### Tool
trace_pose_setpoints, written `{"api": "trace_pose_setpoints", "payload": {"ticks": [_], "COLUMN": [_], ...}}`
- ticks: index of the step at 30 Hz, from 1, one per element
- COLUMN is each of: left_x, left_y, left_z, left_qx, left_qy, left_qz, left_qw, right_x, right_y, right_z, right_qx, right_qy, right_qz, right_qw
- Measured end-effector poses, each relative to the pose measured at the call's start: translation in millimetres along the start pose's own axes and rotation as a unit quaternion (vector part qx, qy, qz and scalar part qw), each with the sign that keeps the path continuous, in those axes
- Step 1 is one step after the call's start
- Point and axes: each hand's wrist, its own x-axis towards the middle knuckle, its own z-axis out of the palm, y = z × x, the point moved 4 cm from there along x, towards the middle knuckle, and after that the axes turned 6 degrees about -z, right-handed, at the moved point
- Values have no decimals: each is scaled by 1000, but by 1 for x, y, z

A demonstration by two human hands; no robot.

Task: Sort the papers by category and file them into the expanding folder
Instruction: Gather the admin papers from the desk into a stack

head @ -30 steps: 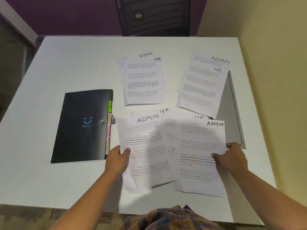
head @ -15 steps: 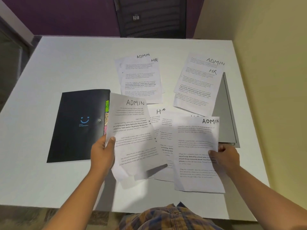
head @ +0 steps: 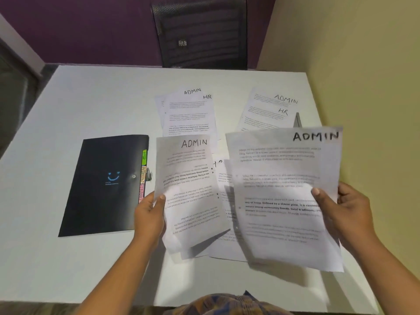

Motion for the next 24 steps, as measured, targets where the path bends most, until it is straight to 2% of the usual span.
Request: {"api": "trace_pose_setpoints", "payload": {"ticks": [3,6,10,12,16,24], "left_x": [-3,-10,-24,-33,-47,-52], "left_y": [3,7,19,26,37,39], "left_z": [10,24,40,47,54,51], "left_qx": [7,-24,-38,-51,-21,-43], "left_qy": [-37,-93,-165,-194,-185,-196], "left_qz": [-2,-32,-40,-48,-37,-9], "left_qw": [999,995,985,978,982,980], "right_x": [2,1,-3,-9,-21,-24], "right_y": [-17,-14,-1,3,5,14], "right_z": [17,41,70,81,96,92], "right_qx": [70,105,50,71,154,93], "right_qy": [-8,-38,-81,-92,-131,-124], "right_qz": [10,64,107,143,196,155], "right_qw": [997,992,990,983,960,976]}}
